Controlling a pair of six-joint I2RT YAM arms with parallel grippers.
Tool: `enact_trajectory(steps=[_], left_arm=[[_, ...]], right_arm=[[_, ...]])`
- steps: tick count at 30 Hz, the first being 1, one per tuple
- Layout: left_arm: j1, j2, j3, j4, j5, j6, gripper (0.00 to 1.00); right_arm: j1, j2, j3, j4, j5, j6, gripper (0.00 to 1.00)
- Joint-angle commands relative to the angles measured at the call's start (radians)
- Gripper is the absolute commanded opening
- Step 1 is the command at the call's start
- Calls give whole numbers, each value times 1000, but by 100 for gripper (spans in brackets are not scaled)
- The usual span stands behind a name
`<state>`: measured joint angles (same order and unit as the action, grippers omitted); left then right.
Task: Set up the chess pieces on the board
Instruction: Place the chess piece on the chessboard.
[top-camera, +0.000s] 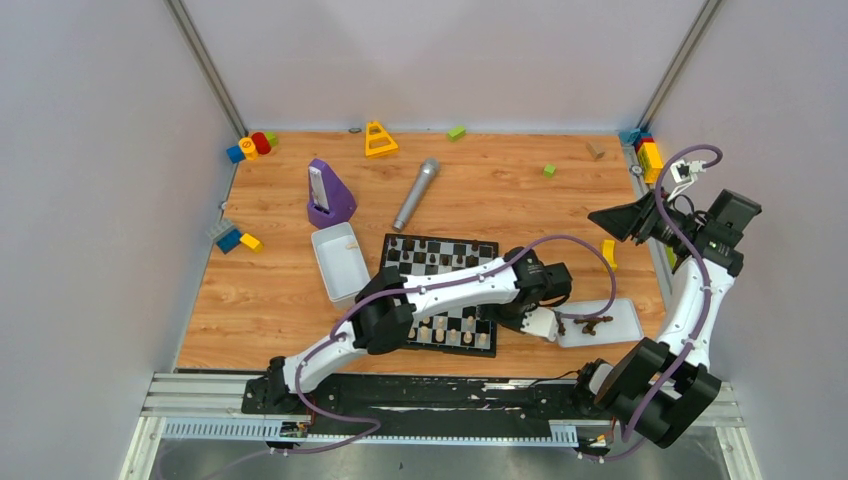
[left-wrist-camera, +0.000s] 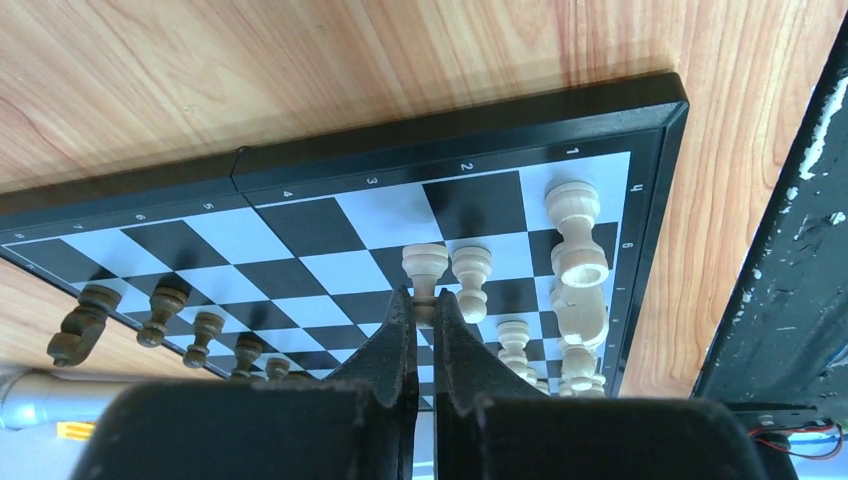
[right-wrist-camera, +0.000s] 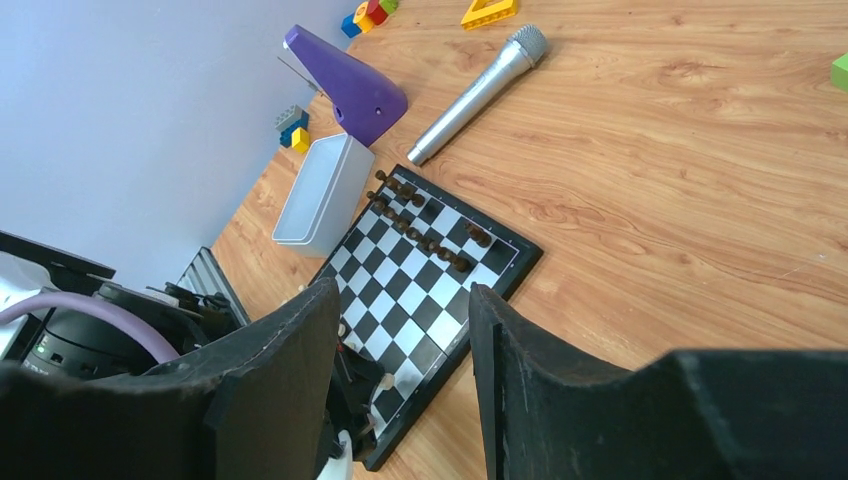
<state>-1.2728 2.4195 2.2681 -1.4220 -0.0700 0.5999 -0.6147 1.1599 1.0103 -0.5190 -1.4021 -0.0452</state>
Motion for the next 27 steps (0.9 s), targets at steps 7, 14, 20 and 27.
enact_trajectory(steps=[7, 14, 20, 27], left_arm=[[-39, 23, 48, -31, -54, 15, 5], [-52, 27, 59, -31, -45, 21, 6], [-61, 34, 65, -35, -34, 22, 7], [-66, 41, 65, -44, -11, 20, 9]], right_arm=[[-11, -19, -7, 14, -55, 1, 51], [-13, -16, -9, 12, -61, -1, 51], [-14, -15, -9, 11, -66, -2, 51], [-14, -12, -9, 9, -69, -1, 51]])
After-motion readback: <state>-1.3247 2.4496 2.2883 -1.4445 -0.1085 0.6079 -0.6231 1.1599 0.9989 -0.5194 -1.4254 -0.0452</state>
